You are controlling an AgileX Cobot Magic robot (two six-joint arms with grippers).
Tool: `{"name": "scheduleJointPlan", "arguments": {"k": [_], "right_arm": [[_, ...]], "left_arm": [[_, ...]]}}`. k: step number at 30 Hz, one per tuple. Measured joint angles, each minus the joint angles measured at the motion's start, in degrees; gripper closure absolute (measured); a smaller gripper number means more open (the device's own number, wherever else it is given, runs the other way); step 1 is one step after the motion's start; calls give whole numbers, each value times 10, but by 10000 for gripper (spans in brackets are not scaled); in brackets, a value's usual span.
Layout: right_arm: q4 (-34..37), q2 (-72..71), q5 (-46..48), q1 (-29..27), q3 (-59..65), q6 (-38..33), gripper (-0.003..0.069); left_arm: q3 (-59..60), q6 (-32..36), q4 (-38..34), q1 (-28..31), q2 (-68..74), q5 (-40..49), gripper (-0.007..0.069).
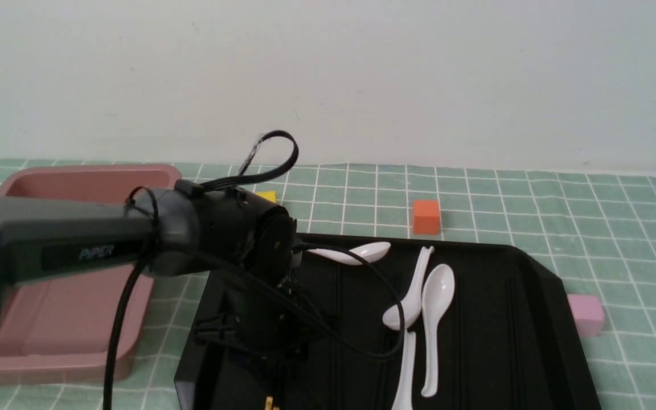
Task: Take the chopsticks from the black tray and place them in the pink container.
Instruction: 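Reach over to the black tray and grasp a pair of chopsticks with the left gripper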
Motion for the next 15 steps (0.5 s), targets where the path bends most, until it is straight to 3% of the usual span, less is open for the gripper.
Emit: {"name": "scheduleJointPlan", "arguments": {"k": [5, 11, 15], "right_arm": [[0, 0, 0, 0, 0, 0, 419], [0, 0, 0, 0, 0, 0, 419], [0, 0, 0, 0, 0, 0, 419]], "left_arm": [[-5, 0, 0, 0, 8, 5, 334], [-9, -11, 10, 0, 13, 13, 482], [-10, -15, 11, 0, 7, 15, 512]]}}
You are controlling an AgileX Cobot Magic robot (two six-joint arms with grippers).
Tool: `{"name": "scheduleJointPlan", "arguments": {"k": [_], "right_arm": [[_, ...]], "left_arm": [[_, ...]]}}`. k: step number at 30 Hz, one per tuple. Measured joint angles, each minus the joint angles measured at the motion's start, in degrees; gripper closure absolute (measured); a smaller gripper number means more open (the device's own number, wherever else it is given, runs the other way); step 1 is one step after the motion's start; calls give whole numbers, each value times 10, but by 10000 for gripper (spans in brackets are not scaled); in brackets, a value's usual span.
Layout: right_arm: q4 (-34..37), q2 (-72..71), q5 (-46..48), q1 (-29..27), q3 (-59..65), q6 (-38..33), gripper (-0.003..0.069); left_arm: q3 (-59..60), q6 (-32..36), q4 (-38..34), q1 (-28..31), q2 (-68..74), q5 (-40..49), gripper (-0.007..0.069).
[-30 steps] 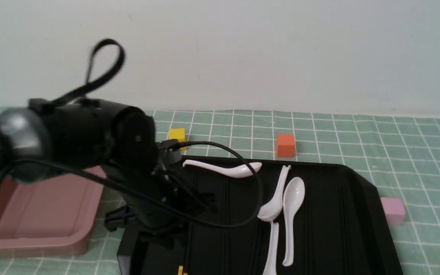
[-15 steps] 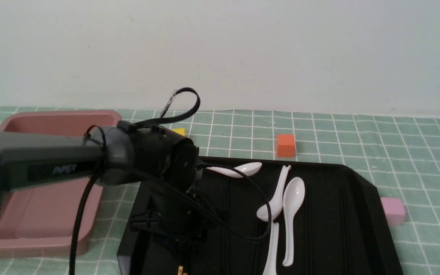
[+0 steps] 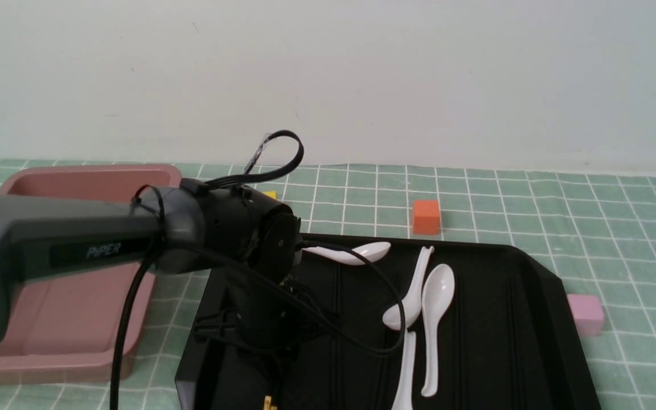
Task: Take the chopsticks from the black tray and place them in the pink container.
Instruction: 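Reach over to the black tray and grasp a pair of chopsticks with the left gripper, then place the chopsticks into the pink bin with the left gripper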
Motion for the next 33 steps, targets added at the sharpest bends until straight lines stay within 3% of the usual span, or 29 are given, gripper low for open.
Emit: {"name": "scheduleJointPlan", "arguments": {"k": [4, 9, 13, 14, 15, 16, 20, 24, 33], "right_arm": [[0, 0, 0, 0, 0, 0, 419], [0, 0, 0, 0, 0, 0, 419], [0, 0, 0, 0, 0, 0, 419], [0, 0, 0, 0, 0, 0, 419], [0, 0, 0, 0, 0, 0, 419], [0, 0, 0, 0, 0, 0, 419], [0, 0, 0, 0, 0, 0, 419], [0, 0, 0, 0, 0, 0, 419], [0, 0, 0, 0, 0, 0, 419]], "left_arm": [[8, -3, -1, 0, -22, 19, 512], [3, -10, -11, 20, -152, 59, 512], [-11, 4, -11, 77, -222, 85, 512], [-15, 31, -7, 128, -249, 101, 512], [-15, 35, -6, 128, -251, 101, 512], [-16, 73, -2, 185, -263, 114, 512], [-16, 171, 3, 290, -247, 113, 512], [-16, 207, 2, 358, -200, 81, 512], [-16, 247, 55, 381, -80, 14, 512]]}}
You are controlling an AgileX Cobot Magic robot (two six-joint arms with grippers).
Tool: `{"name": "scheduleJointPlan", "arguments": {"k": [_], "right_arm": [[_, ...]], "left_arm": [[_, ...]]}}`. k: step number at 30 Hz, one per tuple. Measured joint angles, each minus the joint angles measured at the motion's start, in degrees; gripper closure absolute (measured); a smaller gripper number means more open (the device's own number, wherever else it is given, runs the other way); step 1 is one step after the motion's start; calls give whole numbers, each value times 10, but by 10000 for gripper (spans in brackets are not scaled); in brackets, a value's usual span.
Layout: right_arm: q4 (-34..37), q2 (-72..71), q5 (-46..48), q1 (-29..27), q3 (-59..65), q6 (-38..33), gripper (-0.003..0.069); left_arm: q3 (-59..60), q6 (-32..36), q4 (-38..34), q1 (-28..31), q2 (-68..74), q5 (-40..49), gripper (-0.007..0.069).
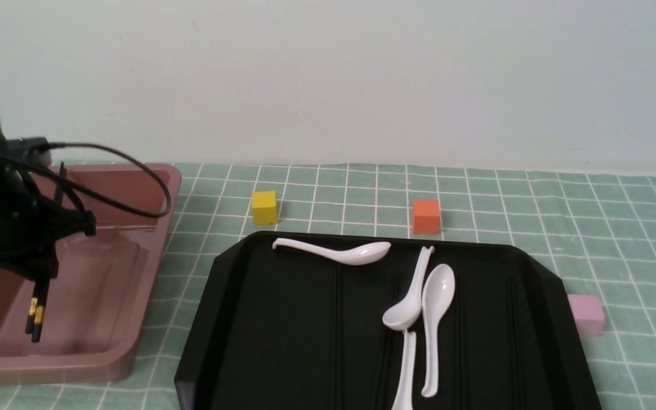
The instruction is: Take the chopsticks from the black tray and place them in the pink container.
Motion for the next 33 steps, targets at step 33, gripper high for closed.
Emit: {"name": "scheduleJointPlan", "arguments": {"k": [33], "right_arm": [[0, 0, 0, 0, 0, 0, 419]], "left_arm": [[-13, -1, -79, 0, -190, 192, 637]]}}
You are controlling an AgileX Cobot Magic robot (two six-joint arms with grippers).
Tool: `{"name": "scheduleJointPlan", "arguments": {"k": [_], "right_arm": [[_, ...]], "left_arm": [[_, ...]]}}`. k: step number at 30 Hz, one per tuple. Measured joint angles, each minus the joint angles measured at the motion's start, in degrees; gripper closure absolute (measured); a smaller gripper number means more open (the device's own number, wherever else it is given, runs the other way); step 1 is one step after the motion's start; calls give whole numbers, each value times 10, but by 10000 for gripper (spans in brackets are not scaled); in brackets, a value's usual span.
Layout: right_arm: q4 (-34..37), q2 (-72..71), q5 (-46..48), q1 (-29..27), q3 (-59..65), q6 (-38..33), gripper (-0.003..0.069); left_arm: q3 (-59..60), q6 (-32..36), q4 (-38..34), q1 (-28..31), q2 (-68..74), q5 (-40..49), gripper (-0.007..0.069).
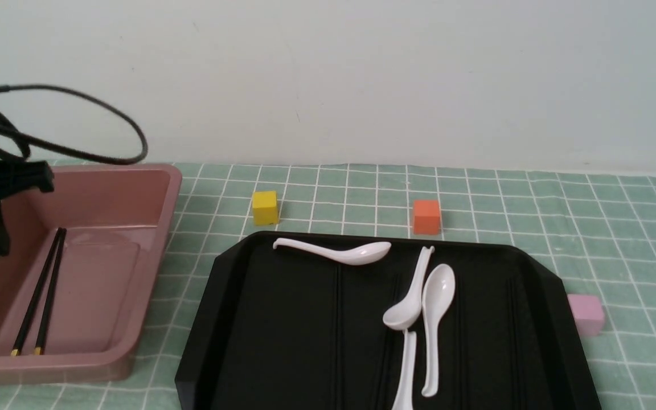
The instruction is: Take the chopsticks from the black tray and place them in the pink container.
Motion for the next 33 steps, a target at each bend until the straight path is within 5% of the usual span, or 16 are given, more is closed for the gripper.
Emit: {"name": "scheduleJointPlan", "arguments": {"k": [6, 19, 33], "right_arm": [[0, 0, 0, 0, 0, 0, 419], [0, 0, 0, 0, 0, 0, 419], [0, 0, 0, 0, 0, 0, 419]], "left_arm": [[136, 96, -115, 0, -174, -26, 637], [515, 302, -339, 0, -651, -248, 637], [583, 325, -394, 0, -872, -307, 637]]}}
